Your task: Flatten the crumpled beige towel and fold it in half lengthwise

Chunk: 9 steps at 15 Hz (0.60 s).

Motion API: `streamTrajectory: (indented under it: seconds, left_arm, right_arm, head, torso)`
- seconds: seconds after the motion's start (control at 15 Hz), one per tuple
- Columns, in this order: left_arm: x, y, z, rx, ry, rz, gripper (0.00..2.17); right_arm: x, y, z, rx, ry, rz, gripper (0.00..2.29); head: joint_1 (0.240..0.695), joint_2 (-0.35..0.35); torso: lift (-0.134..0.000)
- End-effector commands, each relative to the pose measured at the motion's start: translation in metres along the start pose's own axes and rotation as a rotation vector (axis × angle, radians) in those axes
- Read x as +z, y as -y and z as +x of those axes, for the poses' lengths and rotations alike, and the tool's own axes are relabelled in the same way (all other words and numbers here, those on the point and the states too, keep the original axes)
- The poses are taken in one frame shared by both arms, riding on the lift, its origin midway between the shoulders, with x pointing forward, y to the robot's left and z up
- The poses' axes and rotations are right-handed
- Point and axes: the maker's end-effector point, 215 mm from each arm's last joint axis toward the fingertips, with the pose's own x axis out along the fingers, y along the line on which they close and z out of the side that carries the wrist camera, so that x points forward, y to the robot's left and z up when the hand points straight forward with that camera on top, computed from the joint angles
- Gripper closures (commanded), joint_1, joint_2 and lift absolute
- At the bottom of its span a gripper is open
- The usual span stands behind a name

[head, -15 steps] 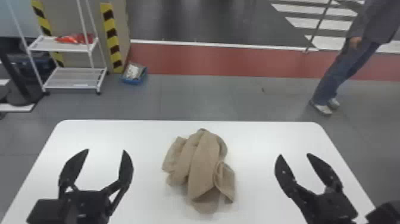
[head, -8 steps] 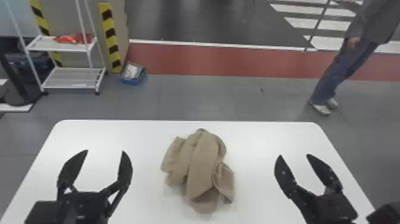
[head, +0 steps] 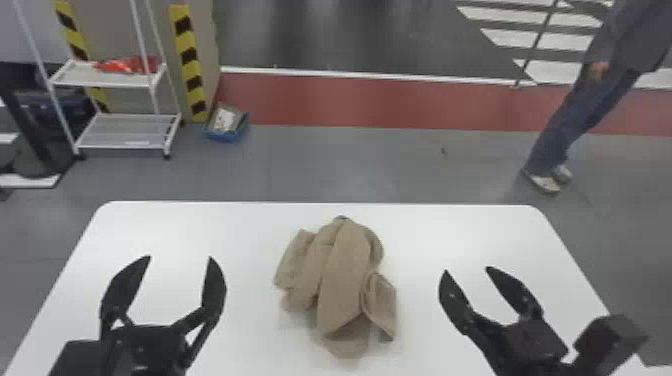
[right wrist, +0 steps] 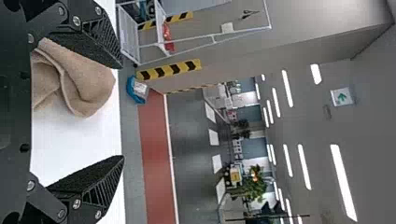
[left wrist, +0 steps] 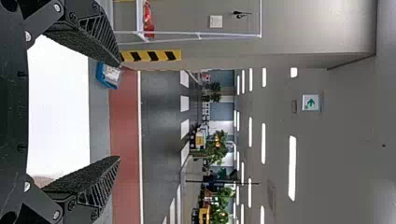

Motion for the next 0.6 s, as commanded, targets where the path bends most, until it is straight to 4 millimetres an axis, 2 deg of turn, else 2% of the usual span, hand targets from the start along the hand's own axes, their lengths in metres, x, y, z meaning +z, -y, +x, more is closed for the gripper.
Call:
streamTrajectory:
  seconds: [0.0,0.2,0.33,0.53]
  left_arm:
    - [-0.001,0.000,-0.001,-0.003,-0.002,0.003,0.19]
    - [-0.002,0.000,0.000,-0.004,-0.003,0.006,0.19]
    - [-0.003,0.001,0.000,-0.007,-0.005,0.006,0.19]
    - [-0.004,0.004,0.001,-0.015,-0.006,0.006,0.19]
  right_arm:
    - [-0.029,-0.010,0.015,0.036,-0.068,0.012,0.22]
    - [-0.062,-0.034,0.028,0.126,-0.122,0.029,0.22]
    - [-0.088,-0.055,0.032,0.184,-0.166,0.012,0.22]
    - [-0.125,-0.075,0.037,0.226,-0.235,-0.025,0.29]
  head:
    - [0.695,-0.093]
    - [0.695,-0.063]
    - [0.695,-0.039]
    - [0.695,0.009]
  torso:
    - [0.000]
    - [0.000]
    - [0.000]
    - [0.000]
